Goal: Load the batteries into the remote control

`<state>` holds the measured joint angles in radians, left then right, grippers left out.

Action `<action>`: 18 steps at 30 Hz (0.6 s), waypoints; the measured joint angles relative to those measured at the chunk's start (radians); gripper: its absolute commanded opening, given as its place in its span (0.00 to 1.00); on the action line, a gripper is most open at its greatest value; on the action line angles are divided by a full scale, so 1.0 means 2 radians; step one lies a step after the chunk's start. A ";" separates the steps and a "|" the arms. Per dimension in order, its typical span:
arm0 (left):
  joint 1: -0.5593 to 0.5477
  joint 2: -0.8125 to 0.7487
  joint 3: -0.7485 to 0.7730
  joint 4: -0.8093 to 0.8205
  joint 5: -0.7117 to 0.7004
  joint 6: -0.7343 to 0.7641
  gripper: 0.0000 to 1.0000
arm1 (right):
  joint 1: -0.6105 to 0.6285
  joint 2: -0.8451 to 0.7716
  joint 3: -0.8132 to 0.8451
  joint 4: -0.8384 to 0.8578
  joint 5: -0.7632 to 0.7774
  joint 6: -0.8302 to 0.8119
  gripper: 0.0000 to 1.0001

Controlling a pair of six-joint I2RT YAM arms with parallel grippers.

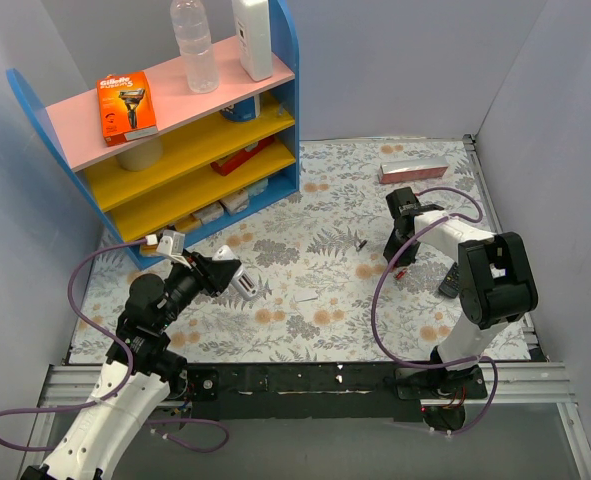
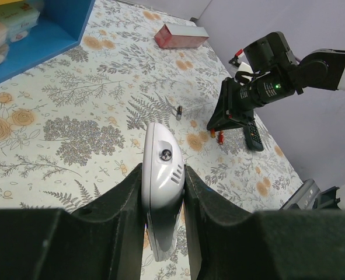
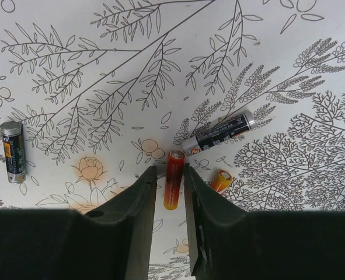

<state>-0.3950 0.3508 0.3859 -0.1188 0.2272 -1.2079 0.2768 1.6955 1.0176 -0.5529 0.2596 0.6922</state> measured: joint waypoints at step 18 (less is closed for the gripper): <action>0.000 0.011 -0.016 0.028 0.031 -0.011 0.00 | 0.037 -0.015 -0.017 0.033 0.005 -0.058 0.01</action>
<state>-0.3954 0.3721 0.3534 -0.0624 0.2897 -1.2293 0.3500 1.6653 0.9844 -0.4873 0.2691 0.5755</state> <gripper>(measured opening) 0.260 0.076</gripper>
